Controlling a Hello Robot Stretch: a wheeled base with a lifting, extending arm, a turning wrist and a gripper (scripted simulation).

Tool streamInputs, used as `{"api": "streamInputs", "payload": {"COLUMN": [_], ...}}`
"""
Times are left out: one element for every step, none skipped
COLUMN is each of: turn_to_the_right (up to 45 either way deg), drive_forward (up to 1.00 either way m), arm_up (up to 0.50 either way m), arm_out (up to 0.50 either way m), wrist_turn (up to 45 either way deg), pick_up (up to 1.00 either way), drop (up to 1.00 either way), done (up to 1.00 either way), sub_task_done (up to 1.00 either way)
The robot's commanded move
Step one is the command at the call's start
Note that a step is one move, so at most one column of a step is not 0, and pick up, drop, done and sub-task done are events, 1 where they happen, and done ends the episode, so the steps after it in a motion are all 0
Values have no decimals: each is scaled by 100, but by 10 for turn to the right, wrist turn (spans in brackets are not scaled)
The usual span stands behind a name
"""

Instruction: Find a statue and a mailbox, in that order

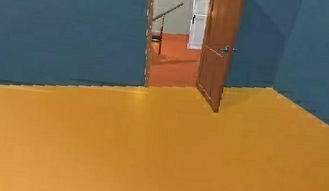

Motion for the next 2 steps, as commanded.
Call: {"api": "streamInputs", "payload": {"turn_to_the_right": [0, 0], "drive_forward": [100, 100], "arm_up": [0, 0], "arm_out": [0, 0], "wrist_turn": [0, 0], "pick_up": [0, 0], "drop": [0, 0], "done": [0, 0], "sub_task_done": [0, 0]}}
